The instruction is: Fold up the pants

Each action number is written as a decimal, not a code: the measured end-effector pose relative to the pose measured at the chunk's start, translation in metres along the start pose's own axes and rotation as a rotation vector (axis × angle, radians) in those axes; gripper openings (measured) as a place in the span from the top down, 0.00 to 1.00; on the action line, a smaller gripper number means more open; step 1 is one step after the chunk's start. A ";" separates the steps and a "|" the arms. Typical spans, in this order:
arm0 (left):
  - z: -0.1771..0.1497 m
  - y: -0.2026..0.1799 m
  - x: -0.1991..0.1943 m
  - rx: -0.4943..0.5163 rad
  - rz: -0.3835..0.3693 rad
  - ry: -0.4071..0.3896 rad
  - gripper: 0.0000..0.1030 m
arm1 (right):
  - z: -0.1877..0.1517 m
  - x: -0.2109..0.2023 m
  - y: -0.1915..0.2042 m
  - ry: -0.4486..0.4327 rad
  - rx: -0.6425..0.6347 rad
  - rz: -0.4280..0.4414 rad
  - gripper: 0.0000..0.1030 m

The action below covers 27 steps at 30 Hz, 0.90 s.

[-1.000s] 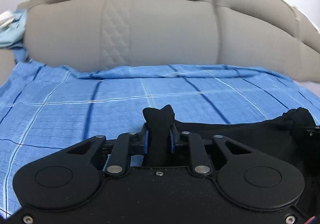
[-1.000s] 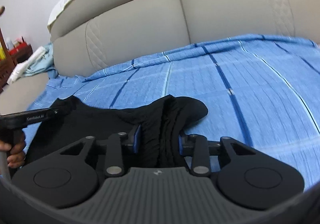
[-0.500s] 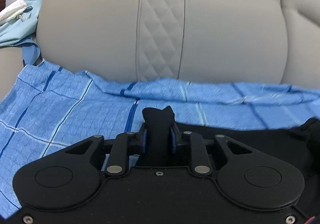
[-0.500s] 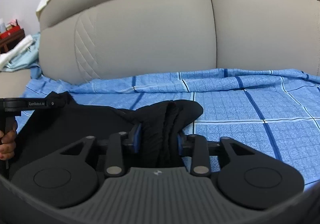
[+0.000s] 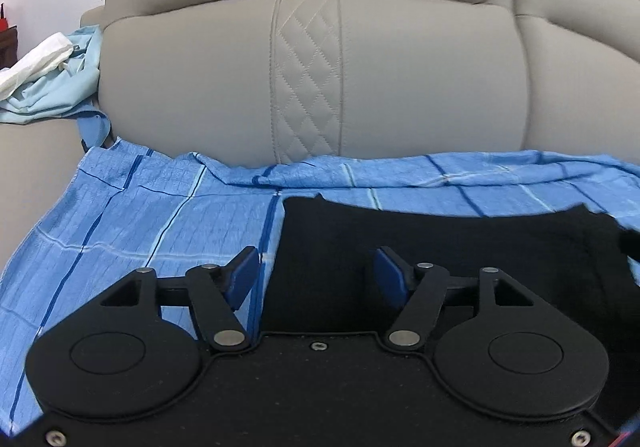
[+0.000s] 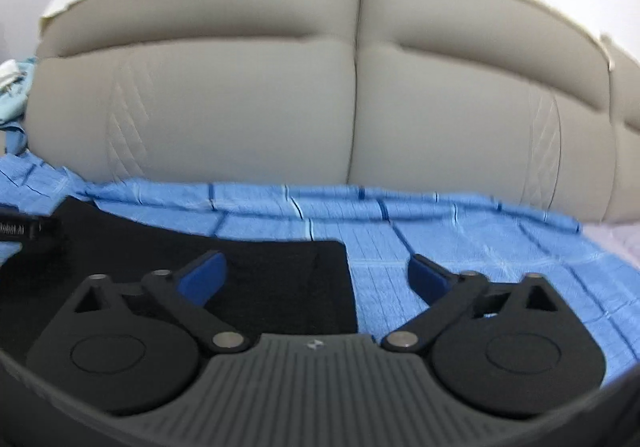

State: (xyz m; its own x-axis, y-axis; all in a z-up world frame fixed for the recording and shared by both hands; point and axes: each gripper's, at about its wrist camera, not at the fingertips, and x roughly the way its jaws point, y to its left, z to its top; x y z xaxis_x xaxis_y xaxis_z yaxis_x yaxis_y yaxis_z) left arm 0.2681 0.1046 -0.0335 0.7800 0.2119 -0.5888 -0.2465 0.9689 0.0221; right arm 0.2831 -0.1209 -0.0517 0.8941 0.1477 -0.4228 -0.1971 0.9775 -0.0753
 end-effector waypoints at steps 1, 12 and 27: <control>-0.003 -0.001 -0.009 0.007 -0.006 -0.006 0.37 | 0.002 -0.004 0.004 -0.018 -0.012 -0.007 0.00; -0.069 -0.001 -0.055 -0.023 -0.067 0.012 0.33 | -0.039 -0.037 0.034 0.001 -0.090 0.304 0.00; -0.096 0.011 -0.064 -0.074 -0.034 0.019 0.20 | -0.076 -0.035 0.004 0.067 0.003 0.229 0.00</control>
State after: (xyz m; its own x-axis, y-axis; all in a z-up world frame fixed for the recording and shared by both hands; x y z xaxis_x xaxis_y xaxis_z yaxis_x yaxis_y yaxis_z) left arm 0.1605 0.0890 -0.0737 0.7778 0.1760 -0.6034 -0.2627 0.9632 -0.0577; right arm 0.2202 -0.1339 -0.1056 0.7977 0.3553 -0.4873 -0.3904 0.9201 0.0319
